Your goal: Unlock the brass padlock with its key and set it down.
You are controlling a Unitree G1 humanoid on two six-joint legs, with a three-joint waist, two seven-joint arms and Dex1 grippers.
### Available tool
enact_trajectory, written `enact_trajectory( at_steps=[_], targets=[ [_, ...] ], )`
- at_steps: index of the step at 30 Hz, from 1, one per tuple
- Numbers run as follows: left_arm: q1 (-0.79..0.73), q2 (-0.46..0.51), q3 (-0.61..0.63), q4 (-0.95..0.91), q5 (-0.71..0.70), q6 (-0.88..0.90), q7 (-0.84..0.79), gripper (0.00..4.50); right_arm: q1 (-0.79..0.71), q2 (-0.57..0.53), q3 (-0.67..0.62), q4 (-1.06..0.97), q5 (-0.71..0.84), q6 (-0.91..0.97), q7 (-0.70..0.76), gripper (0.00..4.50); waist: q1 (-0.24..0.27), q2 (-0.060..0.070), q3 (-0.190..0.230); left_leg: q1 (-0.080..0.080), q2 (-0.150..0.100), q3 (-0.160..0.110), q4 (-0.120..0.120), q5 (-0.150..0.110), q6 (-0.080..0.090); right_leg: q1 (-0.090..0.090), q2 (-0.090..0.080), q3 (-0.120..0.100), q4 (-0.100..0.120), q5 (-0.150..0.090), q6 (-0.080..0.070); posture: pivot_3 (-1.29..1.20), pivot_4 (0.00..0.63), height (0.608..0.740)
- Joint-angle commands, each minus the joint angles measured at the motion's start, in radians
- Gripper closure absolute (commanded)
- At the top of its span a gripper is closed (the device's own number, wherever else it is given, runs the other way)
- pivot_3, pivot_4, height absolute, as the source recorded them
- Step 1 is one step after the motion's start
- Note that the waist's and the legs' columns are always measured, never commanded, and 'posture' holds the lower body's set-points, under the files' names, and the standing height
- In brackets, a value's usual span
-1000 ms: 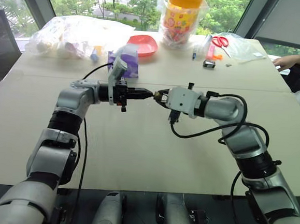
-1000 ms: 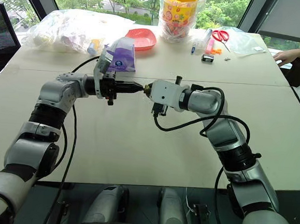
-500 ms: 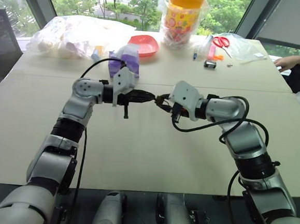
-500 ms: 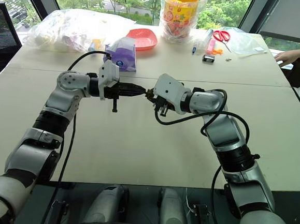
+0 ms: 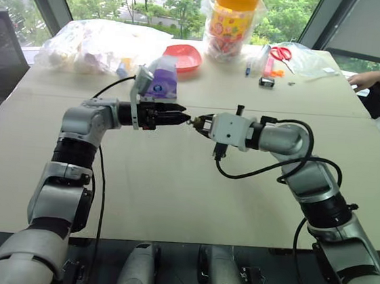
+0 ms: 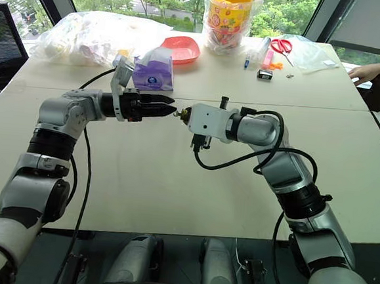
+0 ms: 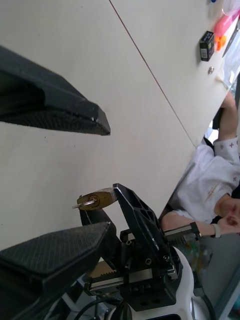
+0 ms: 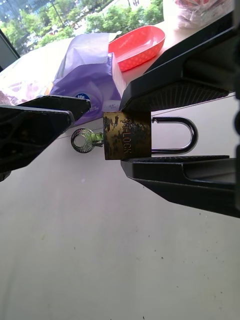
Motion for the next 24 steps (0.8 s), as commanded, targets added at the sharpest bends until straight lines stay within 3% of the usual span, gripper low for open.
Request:
enact_trajectory(
  at_steps=[1, 13, 16, 22, 24],
  targets=[
    [0.000, -0.009, -0.015, -0.060, -0.012, 0.006, -0.020, 1.28, -0.028, 0.004, -0.012, -0.011, -0.011, -0.021, -0.008, 3.79, -0.001, 0.000, 0.000, 0.000, 0.000, 0.000, 0.000, 0.000, 0.000, 0.000, 0.000, 0.000, 0.000, 0.000, 0.000, 0.00, 0.150, 0.740],
    [-0.010, -0.056, -0.055, 0.013, 0.046, -0.072, -0.011, 1.28, -0.028, 0.019, -0.012, -0.030, -0.021, -0.010, -0.006, 3.79, -0.002, 0.000, 0.000, 0.000, 0.000, 0.000, 0.000, 0.000, 0.000, 0.000, 0.000, 0.000, 0.000, 0.000, 0.000, 0.00, 0.150, 0.740],
    [-0.010, -0.076, -0.054, 0.041, 0.057, -0.093, -0.010, 2.00, -0.029, 0.025, -0.010, -0.039, -0.023, -0.003, -0.008, 3.79, -0.002, 0.000, 0.000, 0.000, 0.000, 0.000, 0.000, 0.000, 0.000, 0.000, 0.000, 0.000, 0.000, 0.000, 0.000, 0.00, 0.150, 0.740],
    [-0.026, -0.105, -0.036, 0.075, 0.051, -0.105, 0.003, 4.47, -0.022, 0.028, -0.008, -0.061, -0.027, 0.010, -0.002, 3.79, -0.001, 0.000, 0.000, 0.000, 0.000, 0.000, 0.000, 0.000, 0.000, 0.000, 0.000, 0.000, 0.000, 0.000, 0.000, 0.00, 0.150, 0.740],
    [-0.025, -0.107, -0.041, 0.076, 0.055, -0.108, 0.001, 4.49, -0.021, 0.030, -0.008, -0.064, -0.029, 0.012, 0.000, 3.79, -0.002, 0.000, 0.000, 0.000, 0.000, 0.000, 0.000, 0.000, 0.000, 0.000, 0.000, 0.000, 0.000, 0.000, 0.000, 0.00, 0.150, 0.740]
  ],
)
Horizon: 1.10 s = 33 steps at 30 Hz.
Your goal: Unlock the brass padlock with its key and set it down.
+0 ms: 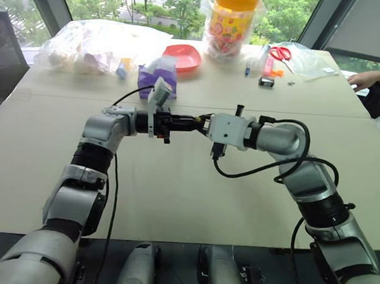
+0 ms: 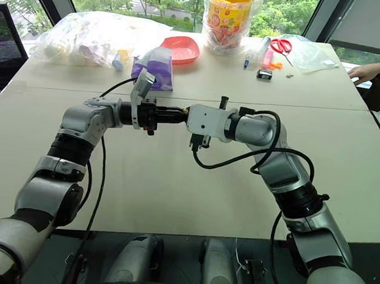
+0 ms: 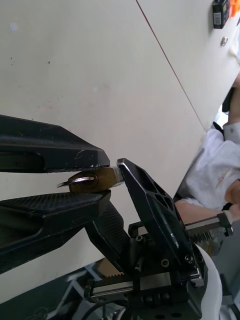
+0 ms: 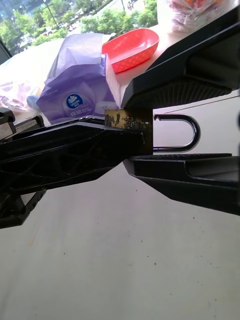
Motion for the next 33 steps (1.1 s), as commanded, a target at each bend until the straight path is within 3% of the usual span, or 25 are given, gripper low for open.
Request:
enact_trajectory(
  at_steps=[1, 8, 14, 21, 33],
  targets=[
    [-0.022, -0.008, -0.003, -0.009, 0.011, -0.018, -0.002, 4.49, -0.020, 0.014, -0.014, -0.067, 0.020, -0.014, 0.004, 3.79, 0.000, 0.000, 0.000, 0.000, 0.000, 0.000, 0.000, 0.000, 0.000, 0.000, 0.000, 0.000, 0.000, 0.000, 0.000, 0.00, 0.150, 0.740],
    [-0.010, -0.005, -0.012, -0.022, 0.019, -0.019, -0.005, 4.49, -0.017, 0.015, -0.019, -0.065, 0.025, -0.012, 0.005, 3.79, -0.001, 0.000, 0.000, 0.000, 0.000, 0.000, 0.000, 0.000, 0.000, 0.000, 0.000, 0.000, 0.000, 0.000, 0.000, 0.00, 0.150, 0.740],
    [0.001, 0.020, 0.008, -0.028, 0.012, -0.010, -0.011, 4.49, 0.020, -0.020, -0.066, -0.094, 0.034, 0.047, 0.003, 0.90, 0.000, 0.000, 0.000, 0.000, 0.000, 0.000, 0.000, 0.000, 0.000, 0.000, 0.000, 0.000, 0.000, 0.000, 0.000, 0.00, 0.150, 0.740],
    [0.036, 0.061, 0.022, -0.067, -0.016, -0.004, -0.066, 4.49, 0.083, 0.098, -0.265, -0.286, 0.258, 0.439, -0.080, 0.90, 0.001, 0.000, 0.000, 0.000, 0.001, -0.001, 0.000, 0.000, 0.000, 0.000, 0.000, 0.000, 0.001, 0.000, 0.000, 0.00, 0.150, 0.740],
    [0.030, 0.072, 0.018, -0.173, -0.058, 0.061, -0.129, 4.49, 0.106, 0.085, -0.212, -0.311, 0.278, 0.484, -0.155, 0.90, 0.000, 0.000, 0.000, 0.000, 0.001, -0.001, 0.000, 0.000, 0.000, 0.000, 0.000, 0.000, 0.000, 0.000, -0.001, 0.00, 0.150, 0.740]
  ],
)
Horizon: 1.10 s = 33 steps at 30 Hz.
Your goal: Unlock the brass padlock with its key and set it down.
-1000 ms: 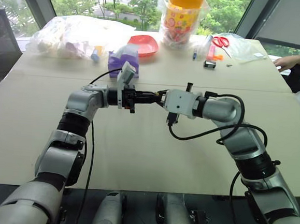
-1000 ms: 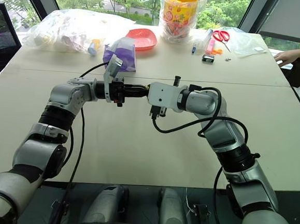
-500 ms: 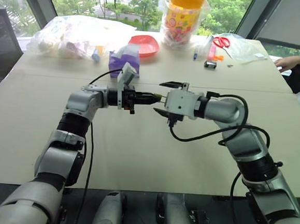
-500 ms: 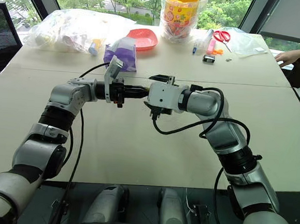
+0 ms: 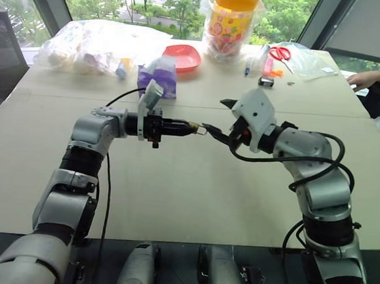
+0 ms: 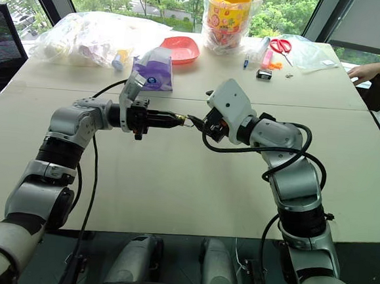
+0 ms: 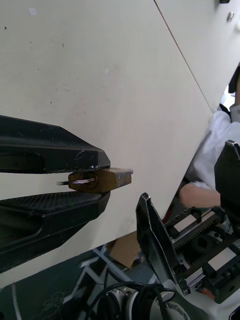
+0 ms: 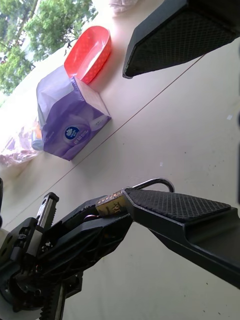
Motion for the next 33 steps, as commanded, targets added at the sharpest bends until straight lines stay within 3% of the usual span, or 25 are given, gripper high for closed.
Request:
enact_trajectory(
  at_steps=[1, 18, 24, 30, 33],
  targets=[
    [-0.021, 0.004, 0.018, -0.067, -0.047, 0.027, -0.013, 4.49, 0.002, -0.015, 0.001, -0.030, 0.012, -0.020, -0.015, 0.90, 0.000, 0.000, 0.000, 0.000, 0.000, 0.000, 0.000, 0.000, 0.000, 0.000, 0.000, 0.000, 0.000, 0.000, 0.000, 0.00, 0.150, 0.740],
    [0.007, 0.040, 0.029, -0.202, -0.130, 0.113, -0.025, 4.49, 0.020, -0.061, 0.030, 0.032, 0.047, -0.041, 0.025, 0.90, 0.000, 0.000, 0.000, 0.000, 0.000, 0.000, 0.000, 0.000, 0.000, 0.000, 0.000, 0.000, 0.000, 0.000, 0.000, 0.00, 0.150, 0.740],
    [0.001, 0.046, 0.016, -0.169, -0.112, 0.081, -0.017, 4.49, 0.028, -0.091, -0.002, 0.055, 0.075, -0.032, 0.027, 0.90, 0.001, 0.000, 0.000, 0.000, 0.000, 0.000, 0.000, 0.000, 0.000, 0.000, 0.000, 0.000, 0.000, -0.001, -0.002, 0.00, 0.150, 0.740],
    [0.006, 0.004, 0.009, -0.100, -0.104, 0.103, 0.043, 4.49, 0.122, -0.267, 0.014, 0.089, -0.035, -0.154, 0.040, 0.90, 0.008, 0.000, 0.000, 0.000, -0.001, 0.000, 0.000, 0.000, 0.000, 0.000, -0.001, 0.000, -0.002, -0.002, -0.003, 0.00, 0.150, 0.740],
    [0.012, -0.042, -0.011, -0.045, -0.071, 0.086, 0.100, 4.49, 0.173, -0.328, -0.049, 0.006, 0.059, -0.089, 0.113, 0.90, 0.009, 0.000, 0.000, -0.001, -0.001, 0.000, 0.000, 0.000, 0.000, 0.001, -0.001, 0.000, -0.002, -0.002, -0.002, 0.00, 0.150, 0.740]
  ],
)
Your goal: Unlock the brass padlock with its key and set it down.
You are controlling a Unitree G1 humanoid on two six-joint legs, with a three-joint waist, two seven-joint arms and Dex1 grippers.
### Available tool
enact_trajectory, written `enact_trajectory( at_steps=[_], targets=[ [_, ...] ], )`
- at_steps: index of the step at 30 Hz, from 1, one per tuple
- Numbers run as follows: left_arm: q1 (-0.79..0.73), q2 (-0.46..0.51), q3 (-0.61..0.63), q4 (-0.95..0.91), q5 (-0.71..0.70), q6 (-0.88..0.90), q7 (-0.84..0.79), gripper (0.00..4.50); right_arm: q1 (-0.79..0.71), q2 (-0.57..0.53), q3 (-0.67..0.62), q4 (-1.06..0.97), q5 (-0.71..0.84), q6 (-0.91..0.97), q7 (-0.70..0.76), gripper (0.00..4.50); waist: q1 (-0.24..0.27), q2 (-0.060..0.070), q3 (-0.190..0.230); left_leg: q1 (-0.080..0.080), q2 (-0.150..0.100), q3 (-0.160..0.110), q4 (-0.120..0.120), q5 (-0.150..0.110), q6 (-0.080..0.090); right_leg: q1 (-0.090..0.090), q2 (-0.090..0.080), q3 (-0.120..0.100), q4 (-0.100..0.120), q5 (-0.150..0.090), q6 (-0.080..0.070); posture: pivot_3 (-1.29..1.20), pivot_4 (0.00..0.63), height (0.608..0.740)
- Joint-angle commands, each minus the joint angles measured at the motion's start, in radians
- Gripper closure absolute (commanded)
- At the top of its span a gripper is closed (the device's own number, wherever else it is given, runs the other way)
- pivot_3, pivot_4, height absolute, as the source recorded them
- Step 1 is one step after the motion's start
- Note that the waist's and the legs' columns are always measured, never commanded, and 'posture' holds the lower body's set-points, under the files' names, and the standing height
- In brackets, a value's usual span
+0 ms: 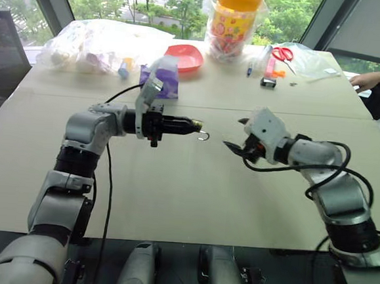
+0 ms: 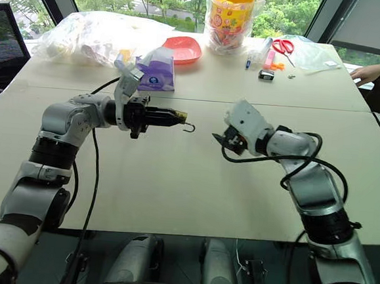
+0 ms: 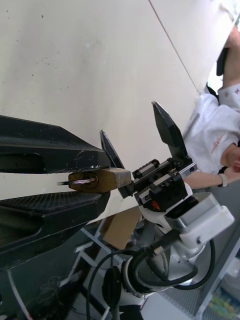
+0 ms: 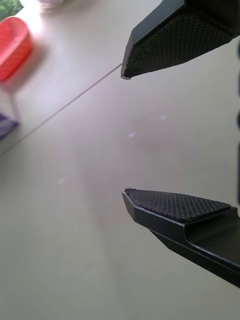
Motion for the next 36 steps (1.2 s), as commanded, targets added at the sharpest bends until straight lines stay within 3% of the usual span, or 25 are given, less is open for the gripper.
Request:
enact_trajectory(
  at_steps=[1, 6, 15, 17, 23, 27, 31, 36],
  targets=[
    [-0.007, -0.051, -0.024, 0.063, 0.046, -0.026, 0.071, 4.49, 0.028, -0.046, -0.101, -0.143, 0.132, 0.085, 0.092, 0.90, 0.001, 0.000, 0.000, 0.000, 0.000, 0.000, 0.000, 0.000, 0.000, 0.000, 0.000, 0.000, 0.000, 0.001, 0.001, 0.00, 0.150, 0.740],
    [-0.052, -0.143, -0.039, 0.257, 0.100, -0.031, 0.128, 4.49, 0.056, -0.074, -0.176, -0.307, 0.336, 0.281, 0.150, 0.90, 0.000, 0.000, 0.000, 0.001, 0.001, -0.001, 0.000, 0.000, 0.000, 0.000, 0.001, 0.000, 0.001, 0.001, 0.002, 0.00, 0.150, 0.740],
    [-0.169, -0.219, 0.013, 0.493, 0.116, 0.036, 0.180, 4.49, 0.078, -0.103, -0.131, -0.378, 0.382, 0.344, 0.109, 0.90, 0.013, 0.000, 0.000, 0.000, 0.001, 0.000, 0.000, 0.000, 0.000, 0.000, 0.001, -0.001, 0.000, 0.000, 0.000, 0.00, 0.150, 0.740],
    [-0.176, -0.218, 0.008, 0.512, 0.131, 0.036, 0.187, 3.46, 0.075, -0.103, -0.126, -0.376, 0.383, 0.341, 0.096, 0.86, 0.014, 0.000, 0.000, 0.000, 0.001, 0.000, 0.000, 0.000, 0.000, 0.000, 0.001, -0.001, -0.001, 0.000, 0.000, 0.00, 0.150, 0.740],
    [-0.156, -0.183, -0.018, 0.523, 0.212, 0.003, 0.233, 1.10, 0.066, -0.100, -0.107, -0.348, 0.369, 0.312, 0.075, 0.86, 0.014, 0.000, 0.000, 0.000, 0.001, -0.001, 0.000, 0.000, 0.000, 0.000, 0.001, -0.001, 0.000, 0.000, 0.000, 0.00, 0.150, 0.740],
    [-0.109, -0.083, 0.000, 0.406, 0.240, -0.047, 0.230, 1.10, 0.085, -0.118, -0.125, -0.347, 0.369, 0.305, 0.070, 0.86, 0.005, 0.000, 0.000, 0.001, 0.002, 0.000, 0.000, 0.000, 0.000, 0.000, 0.001, -0.001, 0.000, 0.000, -0.001, 0.00, 0.150, 0.740],
    [0.017, 0.037, -0.007, 0.125, 0.229, -0.060, 0.188, 1.10, 0.110, -0.134, -0.130, -0.328, 0.346, 0.267, 0.057, 0.86, -0.004, 0.000, 0.000, 0.001, 0.004, -0.001, -0.001, 0.000, 0.000, -0.001, 0.001, -0.001, 0.001, -0.001, -0.002, 0.00, 0.150, 0.740],
    [0.180, 0.091, 0.059, -0.187, 0.170, 0.028, 0.277, 1.10, 0.152, -0.088, -0.132, -0.268, 0.306, 0.197, -0.006, 0.86, 0.008, 0.000, 0.000, 0.001, 0.004, -0.001, 0.000, 0.000, 0.000, 0.000, -0.002, 0.000, -0.001, -0.001, -0.002, 0.00, 0.150, 0.740]
  ],
)
